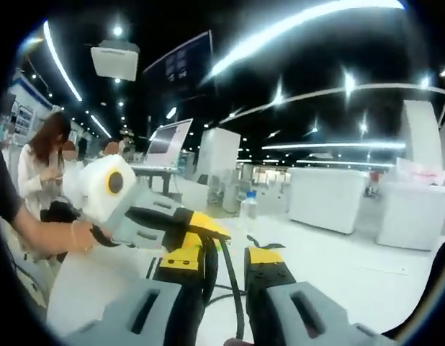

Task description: Coil the Type-C to USB data cable on the desktop and secure it with Velcro straps.

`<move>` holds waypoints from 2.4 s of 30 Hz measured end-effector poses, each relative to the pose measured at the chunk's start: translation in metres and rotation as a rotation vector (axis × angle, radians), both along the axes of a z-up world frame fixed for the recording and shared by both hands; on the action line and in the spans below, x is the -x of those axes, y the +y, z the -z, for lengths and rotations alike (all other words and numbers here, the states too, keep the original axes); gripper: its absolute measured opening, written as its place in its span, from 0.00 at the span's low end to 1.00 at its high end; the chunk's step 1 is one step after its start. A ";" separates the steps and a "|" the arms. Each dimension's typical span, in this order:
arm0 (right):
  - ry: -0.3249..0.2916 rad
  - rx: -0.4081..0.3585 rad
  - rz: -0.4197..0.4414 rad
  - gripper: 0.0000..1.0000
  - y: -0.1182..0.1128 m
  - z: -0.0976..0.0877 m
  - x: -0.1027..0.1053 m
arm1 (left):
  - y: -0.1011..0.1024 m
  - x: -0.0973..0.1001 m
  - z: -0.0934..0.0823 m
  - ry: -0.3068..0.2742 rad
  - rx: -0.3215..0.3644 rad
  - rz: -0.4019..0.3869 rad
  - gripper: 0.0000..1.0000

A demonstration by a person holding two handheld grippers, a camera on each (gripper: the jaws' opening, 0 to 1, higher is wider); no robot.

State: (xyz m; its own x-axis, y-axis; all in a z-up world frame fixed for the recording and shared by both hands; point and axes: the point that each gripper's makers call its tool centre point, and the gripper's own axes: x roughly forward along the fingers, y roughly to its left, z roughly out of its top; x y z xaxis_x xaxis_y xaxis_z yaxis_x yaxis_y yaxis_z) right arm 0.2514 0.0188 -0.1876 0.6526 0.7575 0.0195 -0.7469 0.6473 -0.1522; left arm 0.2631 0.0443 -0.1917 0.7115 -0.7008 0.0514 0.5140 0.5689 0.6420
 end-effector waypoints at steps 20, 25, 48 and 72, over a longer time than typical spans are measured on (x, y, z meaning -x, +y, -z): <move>0.296 -0.236 -0.227 0.04 -0.002 -0.002 0.010 | -0.011 0.008 0.012 0.170 0.104 0.163 0.10; 0.320 -0.245 -0.235 0.04 0.000 0.001 0.013 | -0.013 0.007 0.017 0.159 0.074 0.158 0.09; 0.083 -0.030 0.073 0.17 -0.055 0.006 -0.026 | -0.004 -0.001 0.009 0.140 0.063 0.089 0.04; 0.254 0.185 0.153 0.20 -0.061 0.083 -0.050 | 0.018 0.014 -0.040 0.022 0.187 0.093 0.04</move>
